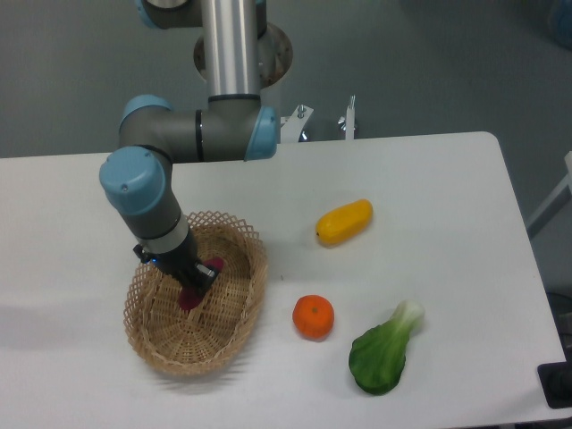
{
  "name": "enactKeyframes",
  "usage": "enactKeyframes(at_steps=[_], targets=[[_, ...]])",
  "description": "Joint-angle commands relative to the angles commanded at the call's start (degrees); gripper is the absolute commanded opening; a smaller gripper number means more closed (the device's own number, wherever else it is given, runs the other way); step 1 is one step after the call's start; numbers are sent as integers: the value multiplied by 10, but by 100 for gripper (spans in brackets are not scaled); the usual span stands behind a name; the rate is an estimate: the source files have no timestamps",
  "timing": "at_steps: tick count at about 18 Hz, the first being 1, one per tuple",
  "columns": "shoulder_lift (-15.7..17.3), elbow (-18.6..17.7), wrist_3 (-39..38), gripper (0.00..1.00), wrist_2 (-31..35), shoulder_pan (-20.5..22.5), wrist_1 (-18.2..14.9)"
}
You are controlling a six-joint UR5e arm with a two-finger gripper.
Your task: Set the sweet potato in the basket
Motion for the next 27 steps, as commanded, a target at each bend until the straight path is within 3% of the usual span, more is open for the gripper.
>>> enactKeyframes(at_steps=[1,2,3,4,8,12,17,20,27], targets=[[0,1,0,51,0,0,0],[1,1,0,68,0,0,0],[2,2,0,93,1,0,0],[3,3,0,100,4,0,0],[25,15,-7,100,6,1,0],[38,60,-30,100,13,5,-4],[53,117,-29,100,28,57,-7],[75,121,-22,100,34,100,-22],[123,120,190,100,26,210,-99]])
